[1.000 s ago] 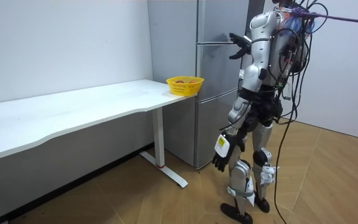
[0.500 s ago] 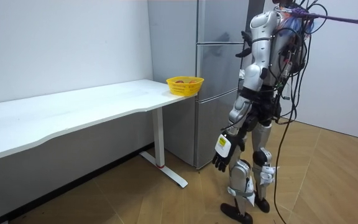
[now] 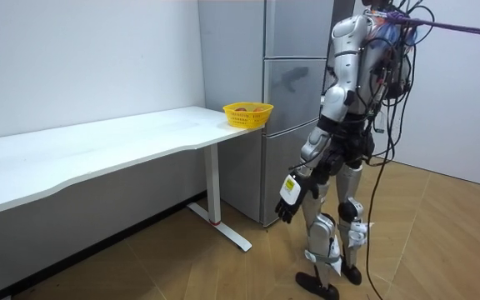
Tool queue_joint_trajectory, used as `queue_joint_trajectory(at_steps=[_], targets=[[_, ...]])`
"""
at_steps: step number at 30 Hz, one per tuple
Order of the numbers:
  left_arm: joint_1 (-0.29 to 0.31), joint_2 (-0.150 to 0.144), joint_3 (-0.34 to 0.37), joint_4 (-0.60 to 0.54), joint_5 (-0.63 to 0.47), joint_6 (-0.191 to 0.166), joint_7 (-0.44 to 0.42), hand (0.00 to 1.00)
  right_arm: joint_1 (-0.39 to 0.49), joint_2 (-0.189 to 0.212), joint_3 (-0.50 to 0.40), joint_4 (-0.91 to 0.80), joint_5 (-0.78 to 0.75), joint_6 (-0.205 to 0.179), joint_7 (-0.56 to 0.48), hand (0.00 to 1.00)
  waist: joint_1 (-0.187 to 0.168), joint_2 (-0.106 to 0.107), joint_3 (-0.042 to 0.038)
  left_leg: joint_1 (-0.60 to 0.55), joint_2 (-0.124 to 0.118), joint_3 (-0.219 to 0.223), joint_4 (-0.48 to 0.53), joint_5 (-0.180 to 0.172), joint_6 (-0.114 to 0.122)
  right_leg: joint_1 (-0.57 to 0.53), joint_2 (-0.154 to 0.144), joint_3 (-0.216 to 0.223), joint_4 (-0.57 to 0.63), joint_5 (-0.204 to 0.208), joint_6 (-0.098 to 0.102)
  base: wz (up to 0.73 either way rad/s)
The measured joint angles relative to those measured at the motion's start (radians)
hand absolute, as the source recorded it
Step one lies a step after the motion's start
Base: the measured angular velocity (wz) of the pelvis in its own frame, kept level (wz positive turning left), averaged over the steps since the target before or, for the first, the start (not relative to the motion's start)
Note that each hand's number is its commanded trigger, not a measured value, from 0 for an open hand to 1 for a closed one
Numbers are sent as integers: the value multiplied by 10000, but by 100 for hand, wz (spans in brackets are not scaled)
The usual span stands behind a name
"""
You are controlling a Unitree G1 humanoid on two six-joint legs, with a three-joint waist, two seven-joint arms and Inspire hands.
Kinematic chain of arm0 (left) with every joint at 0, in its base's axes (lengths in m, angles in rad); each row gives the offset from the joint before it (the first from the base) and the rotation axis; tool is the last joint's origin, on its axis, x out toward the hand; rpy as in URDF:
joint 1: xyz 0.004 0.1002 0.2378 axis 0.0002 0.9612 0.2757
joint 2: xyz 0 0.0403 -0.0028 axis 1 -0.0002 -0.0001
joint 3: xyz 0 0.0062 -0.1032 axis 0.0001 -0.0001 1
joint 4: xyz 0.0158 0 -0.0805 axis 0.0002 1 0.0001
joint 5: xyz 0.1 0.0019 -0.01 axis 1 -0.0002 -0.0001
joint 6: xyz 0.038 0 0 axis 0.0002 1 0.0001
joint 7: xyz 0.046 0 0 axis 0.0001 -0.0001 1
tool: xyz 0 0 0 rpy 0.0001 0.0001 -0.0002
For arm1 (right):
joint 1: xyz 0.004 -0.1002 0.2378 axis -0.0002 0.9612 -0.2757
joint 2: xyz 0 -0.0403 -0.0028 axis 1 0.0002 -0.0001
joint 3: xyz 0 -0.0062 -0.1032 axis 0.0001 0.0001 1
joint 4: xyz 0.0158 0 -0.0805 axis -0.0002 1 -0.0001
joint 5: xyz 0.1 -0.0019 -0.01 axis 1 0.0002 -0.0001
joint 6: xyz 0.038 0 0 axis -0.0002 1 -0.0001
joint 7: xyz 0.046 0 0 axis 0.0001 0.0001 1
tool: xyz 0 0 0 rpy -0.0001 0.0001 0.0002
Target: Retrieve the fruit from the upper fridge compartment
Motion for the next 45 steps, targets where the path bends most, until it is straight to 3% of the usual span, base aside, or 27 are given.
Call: queue_joint_trajectory(at_steps=[3,6,16,25,31,36,41,45], targets=[[18,-191,183,-52,16,146,12,0,88,276,-138,740,12,248,17,0,-10,86,27,-32,0,-15,-15,-48,3,5,0,23,-4,-6,9,0],[81,-185,177,-56,-8,219,163,0,200,341,-130,2069,8,258,4,0,-39,165,-6,69,-14,9,20,-50,8,63,-21,1,23,-22,26,1],[196,-186,177,-839,-89,231,363,0,368,395,365,4399,427,632,385,0,13,140,-13,-19,-28,29,51,-47,13,-80,-51,-14,95,-70,43,0],[160,-197,183,-813,-10,344,369,0,343,641,654,7252,527,1062,450,0,196,145,-9,177,-36,42,22,-46,9,169,-37,0,-49,-80,49,0],[285,-212,188,-815,35,503,351,0,79,720,637,8279,533,1201,1235,0,257,153,29,186,-38,-39,25,-46,9,174,-43,-4,-60,-106,50,1],[301,-212,187,-813,36,729,309,0,-77,732,659,8975,694,1563,2019,0,281,113,35,136,-33,-85,51,-46,10,153,-52,-13,-45,-140,61,2],[311,-225,195,-728,37,786,251,0,-272,736,754,9918,807,1612,2460,0,276,94,27,137,-41,-91,106,-46,10,151,-60,-25,-36,-144,60,0],[357,-349,366,-702,38,832,228,0,-471,774,768,10651,827,2051,2926,0,280,77,15,137,-45,-92,109,-46,9,191,-68,-128,0,-149,47,3]])
